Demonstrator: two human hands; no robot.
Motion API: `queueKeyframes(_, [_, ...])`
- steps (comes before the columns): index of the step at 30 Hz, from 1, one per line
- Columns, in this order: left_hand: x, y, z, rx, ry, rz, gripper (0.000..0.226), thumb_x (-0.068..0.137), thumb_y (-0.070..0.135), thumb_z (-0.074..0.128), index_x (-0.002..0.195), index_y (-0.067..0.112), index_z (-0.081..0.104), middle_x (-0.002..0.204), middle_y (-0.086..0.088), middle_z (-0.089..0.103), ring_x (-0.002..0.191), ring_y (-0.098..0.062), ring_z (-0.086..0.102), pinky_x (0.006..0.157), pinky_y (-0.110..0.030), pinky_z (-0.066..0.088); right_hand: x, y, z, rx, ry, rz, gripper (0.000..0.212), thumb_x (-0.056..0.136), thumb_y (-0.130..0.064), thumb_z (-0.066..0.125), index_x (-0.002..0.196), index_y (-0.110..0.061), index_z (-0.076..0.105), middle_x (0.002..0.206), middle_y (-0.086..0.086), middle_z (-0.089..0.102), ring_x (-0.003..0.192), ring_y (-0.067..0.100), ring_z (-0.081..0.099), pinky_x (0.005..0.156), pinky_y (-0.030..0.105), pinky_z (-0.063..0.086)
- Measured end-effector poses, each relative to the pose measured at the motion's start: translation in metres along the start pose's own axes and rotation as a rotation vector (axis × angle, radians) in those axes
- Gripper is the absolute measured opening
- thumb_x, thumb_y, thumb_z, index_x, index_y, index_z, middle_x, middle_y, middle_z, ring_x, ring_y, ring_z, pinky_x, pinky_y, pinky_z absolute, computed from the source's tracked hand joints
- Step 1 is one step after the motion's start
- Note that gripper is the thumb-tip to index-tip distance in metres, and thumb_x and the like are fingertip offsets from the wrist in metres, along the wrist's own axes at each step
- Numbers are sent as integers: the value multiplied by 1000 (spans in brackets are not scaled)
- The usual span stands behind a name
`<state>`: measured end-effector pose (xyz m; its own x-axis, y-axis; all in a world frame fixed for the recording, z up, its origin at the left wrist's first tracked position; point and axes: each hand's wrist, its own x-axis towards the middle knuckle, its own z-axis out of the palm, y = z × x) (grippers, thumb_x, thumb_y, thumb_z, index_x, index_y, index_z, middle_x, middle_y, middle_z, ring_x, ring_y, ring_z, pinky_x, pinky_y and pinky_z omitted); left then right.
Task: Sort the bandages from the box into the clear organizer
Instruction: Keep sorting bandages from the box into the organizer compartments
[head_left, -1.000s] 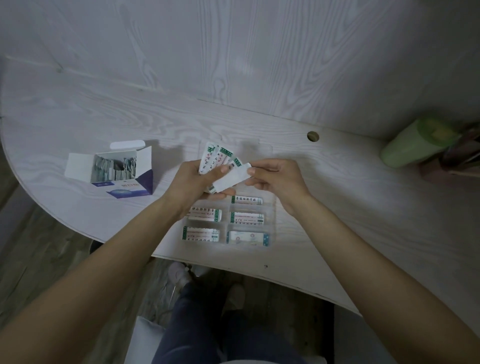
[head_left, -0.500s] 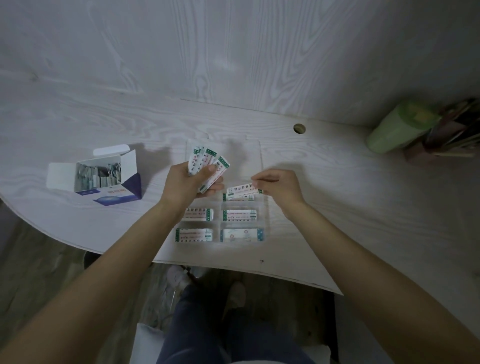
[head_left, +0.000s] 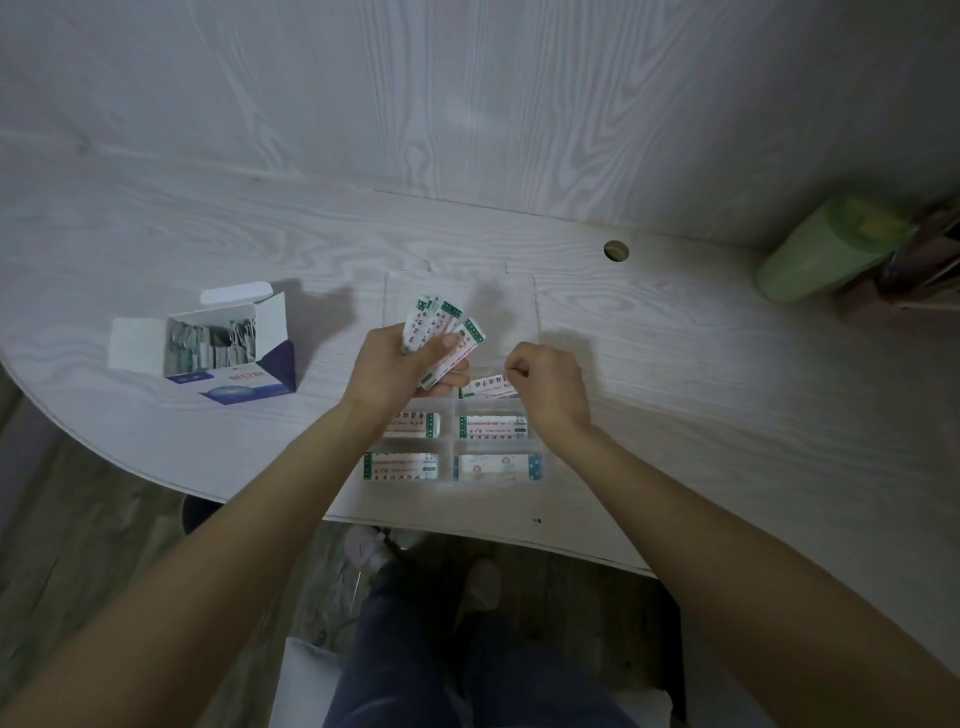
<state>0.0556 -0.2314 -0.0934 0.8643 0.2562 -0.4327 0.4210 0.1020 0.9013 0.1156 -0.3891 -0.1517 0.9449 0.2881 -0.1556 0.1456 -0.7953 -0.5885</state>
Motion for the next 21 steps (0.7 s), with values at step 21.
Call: queueKeyframes(21, [1,7,-2,-2,-20,-22,8,91,19,62,97,15,65,79,-4,74,71,-20,72,70,-29,60,7,-11,-12,-552,-265,-198,21,90,-7,51,94,-15,70,91,2,70,70,19,56,60,24,38])
